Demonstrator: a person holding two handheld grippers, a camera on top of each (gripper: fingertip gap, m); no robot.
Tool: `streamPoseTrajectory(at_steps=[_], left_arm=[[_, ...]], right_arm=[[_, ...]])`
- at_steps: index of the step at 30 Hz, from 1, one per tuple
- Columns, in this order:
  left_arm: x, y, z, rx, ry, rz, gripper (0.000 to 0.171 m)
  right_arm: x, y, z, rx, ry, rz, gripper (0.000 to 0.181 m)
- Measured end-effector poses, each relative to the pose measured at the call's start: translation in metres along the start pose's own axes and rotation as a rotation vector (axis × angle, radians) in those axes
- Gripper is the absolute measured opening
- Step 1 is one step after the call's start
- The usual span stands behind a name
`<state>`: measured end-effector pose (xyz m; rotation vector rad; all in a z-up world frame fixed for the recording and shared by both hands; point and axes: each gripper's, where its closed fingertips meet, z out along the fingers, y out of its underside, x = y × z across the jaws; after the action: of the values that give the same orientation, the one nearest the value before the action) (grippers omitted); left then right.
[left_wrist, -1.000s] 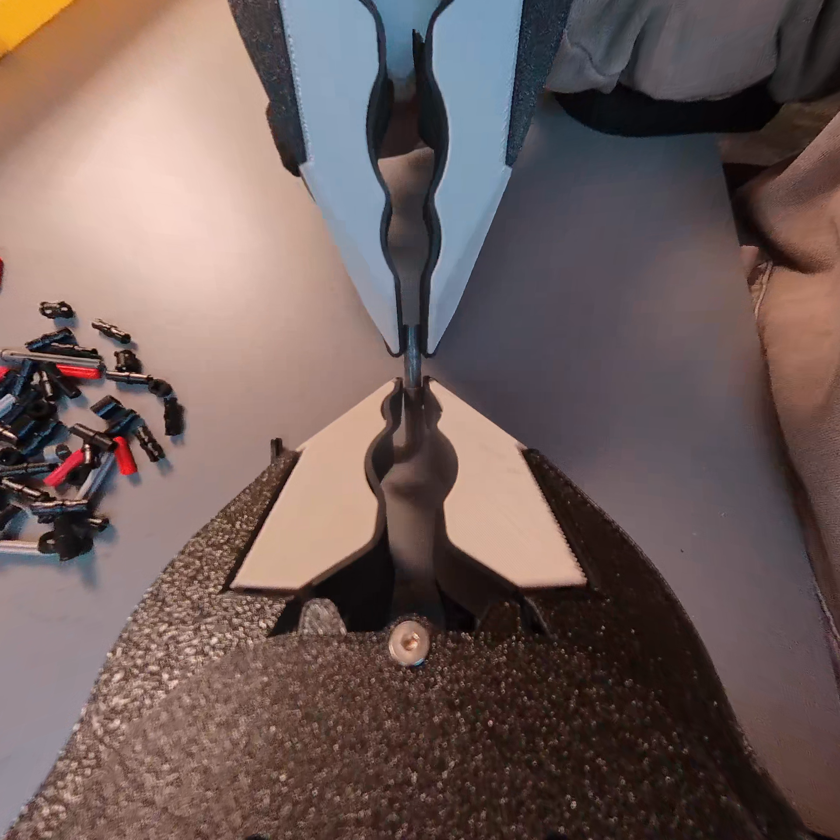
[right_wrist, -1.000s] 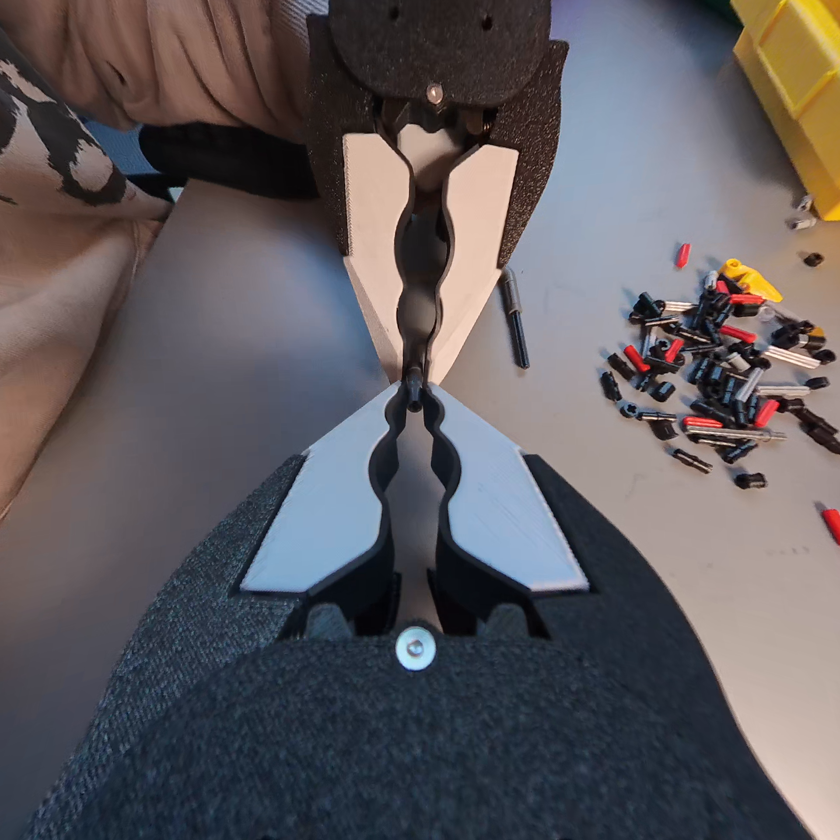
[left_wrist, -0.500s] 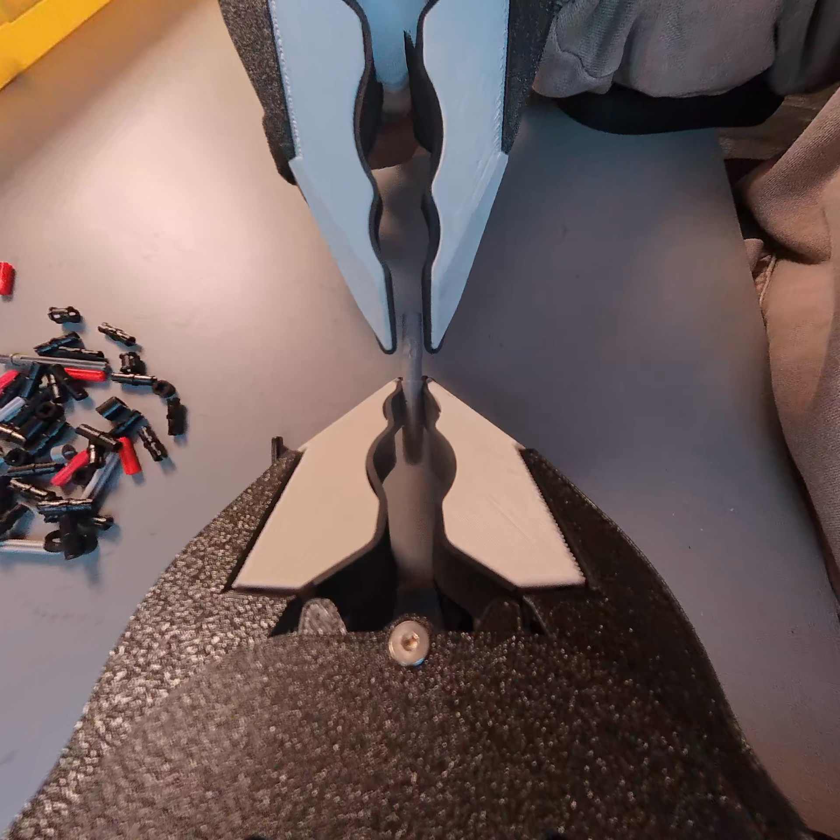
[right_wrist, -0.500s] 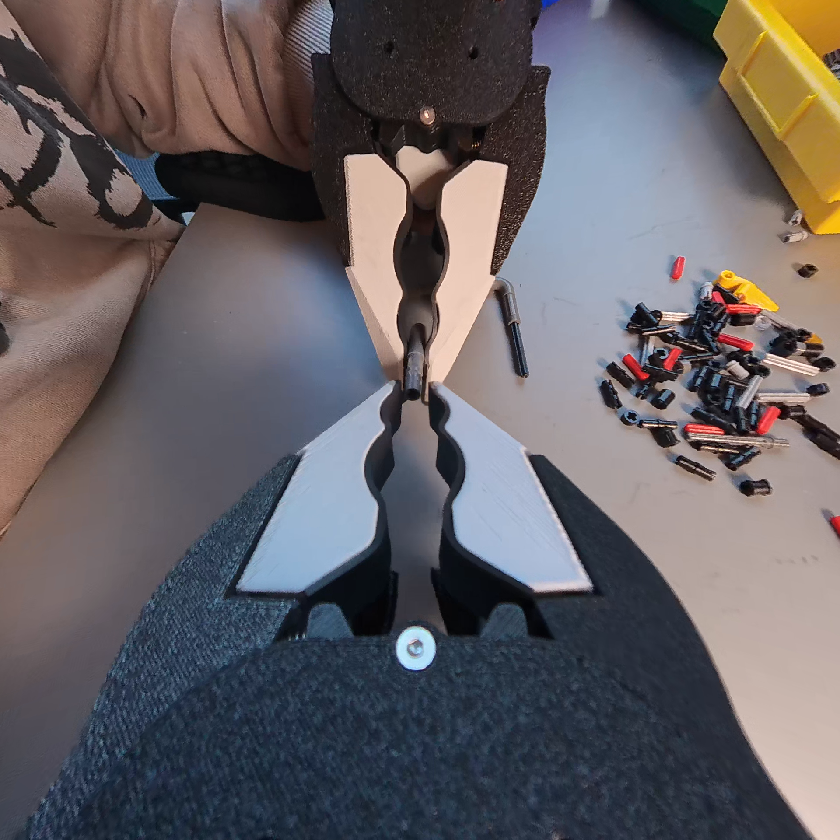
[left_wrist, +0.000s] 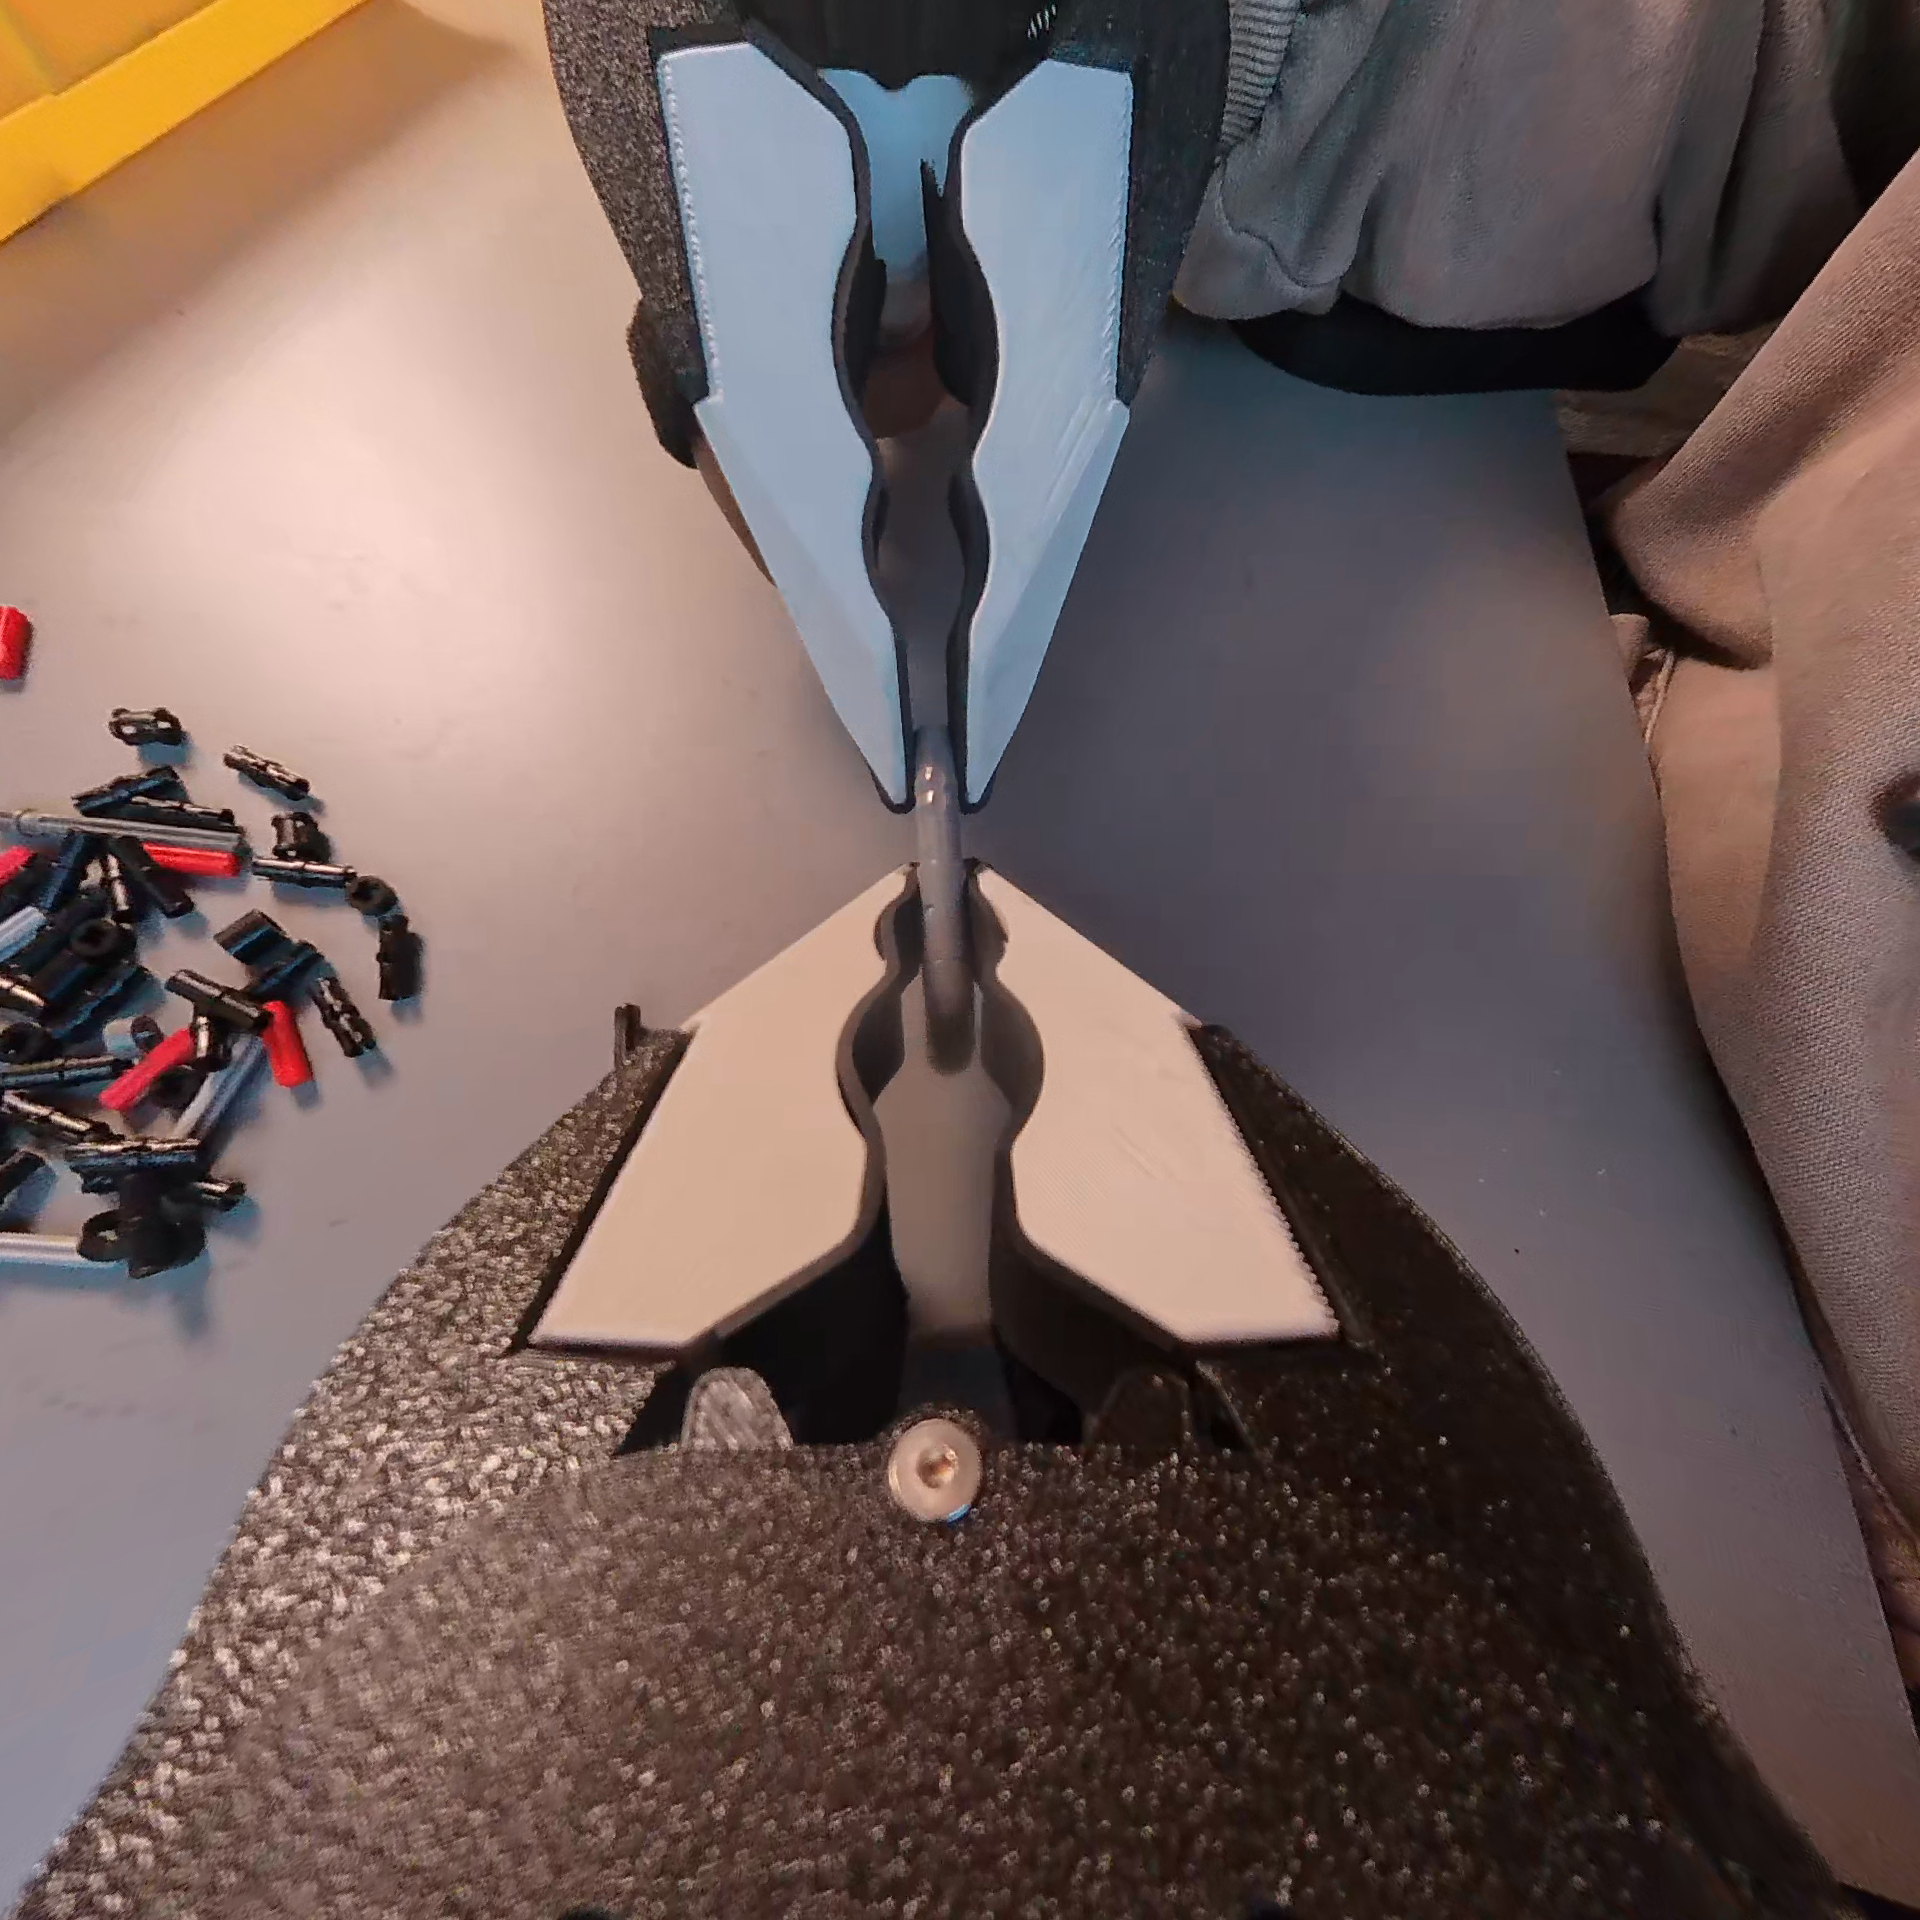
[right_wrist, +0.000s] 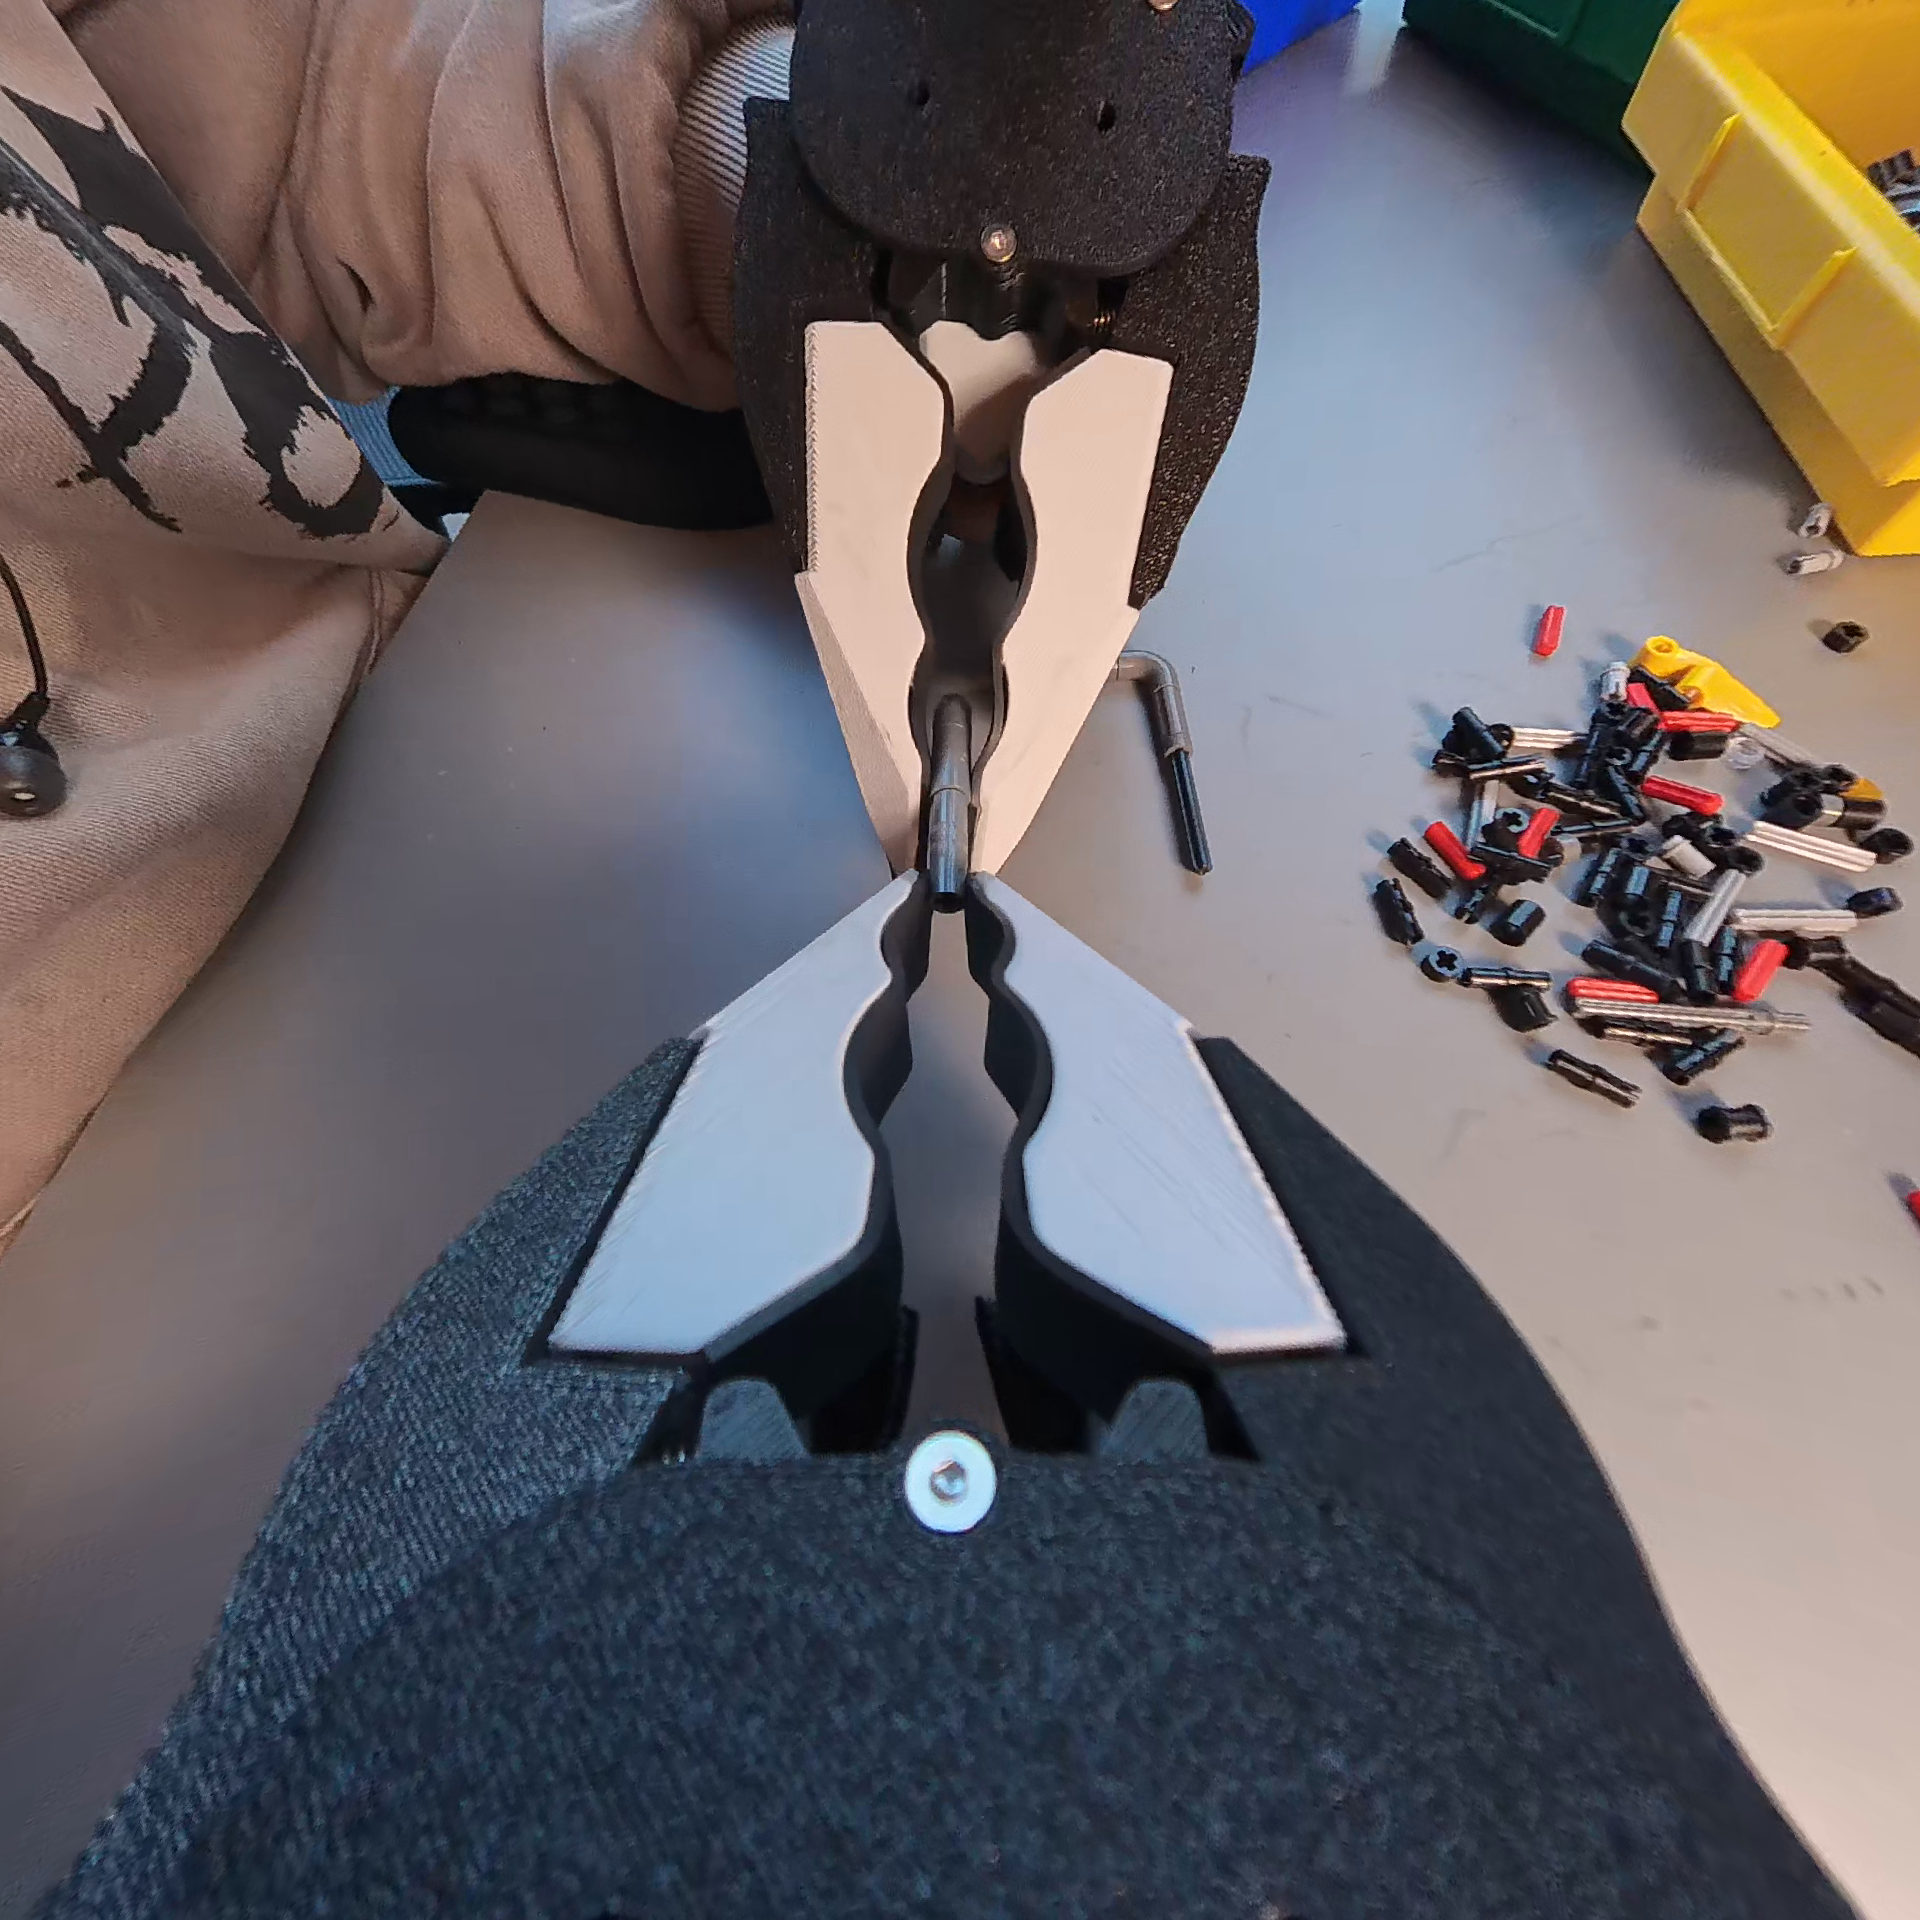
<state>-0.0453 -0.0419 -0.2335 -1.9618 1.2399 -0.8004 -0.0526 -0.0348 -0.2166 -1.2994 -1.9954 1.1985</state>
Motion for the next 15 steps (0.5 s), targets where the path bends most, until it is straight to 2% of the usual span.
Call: streamPoseTrajectory(at_steps=[15], left_arm=[[-0.0038, 0.0039, -0.0010, -0.010, -0.005, -0.038, 0.006]], right_arm=[[0.0028, 0.0047, -0.0001, 0.007, -0.004, 0.021, 0.004]])
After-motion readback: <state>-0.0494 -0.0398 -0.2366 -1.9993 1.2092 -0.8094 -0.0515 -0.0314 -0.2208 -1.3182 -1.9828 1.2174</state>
